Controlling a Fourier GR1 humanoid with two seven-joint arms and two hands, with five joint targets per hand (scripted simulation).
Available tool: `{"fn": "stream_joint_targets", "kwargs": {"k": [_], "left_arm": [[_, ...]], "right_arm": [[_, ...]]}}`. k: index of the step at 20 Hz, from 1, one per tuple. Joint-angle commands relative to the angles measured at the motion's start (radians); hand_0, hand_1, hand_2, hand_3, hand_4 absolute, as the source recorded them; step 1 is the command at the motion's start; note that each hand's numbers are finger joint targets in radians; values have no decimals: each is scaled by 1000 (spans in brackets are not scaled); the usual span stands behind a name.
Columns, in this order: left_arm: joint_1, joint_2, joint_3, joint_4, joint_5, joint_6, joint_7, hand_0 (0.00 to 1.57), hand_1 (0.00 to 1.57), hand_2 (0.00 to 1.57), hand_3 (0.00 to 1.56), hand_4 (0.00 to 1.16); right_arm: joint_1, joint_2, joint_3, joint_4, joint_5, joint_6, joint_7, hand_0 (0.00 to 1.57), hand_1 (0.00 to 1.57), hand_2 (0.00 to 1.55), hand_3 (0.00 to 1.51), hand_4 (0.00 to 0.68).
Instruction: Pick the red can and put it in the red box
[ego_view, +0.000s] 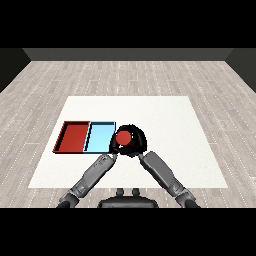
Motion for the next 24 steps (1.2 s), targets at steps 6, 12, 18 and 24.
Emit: {"fn": "stream_joint_targets", "kwargs": {"k": [6, 12, 18, 24], "left_arm": [[-4, -35, -12, 12, 22, -4, 6, 1571, 1571, 1569, 1491, 1140], [-12, -35, -36, 72, 51, 17, -66, 1571, 1571, 1571, 1486, 1148], [16, -36, -8, 67, 10, -3, -37, 1571, 1571, 1571, 1483, 1147], [124, -8, 7, -73, -21, -25, 36, 1571, 1571, 1571, 1484, 1126]], "right_arm": [[15, 24, 3, -36, 15, 61, 1, 0, 0, 0, 0, 0], [5, 16, -28, -57, 79, 73, 37, 0, 0, 0, 0, 0], [-20, 2, -129, -82, 129, 59, 64, 0, 0, 0, 0, 0], [-27, -66, -224, -275, 107, 77, 151, 0, 0, 0, 0, 0]]}}
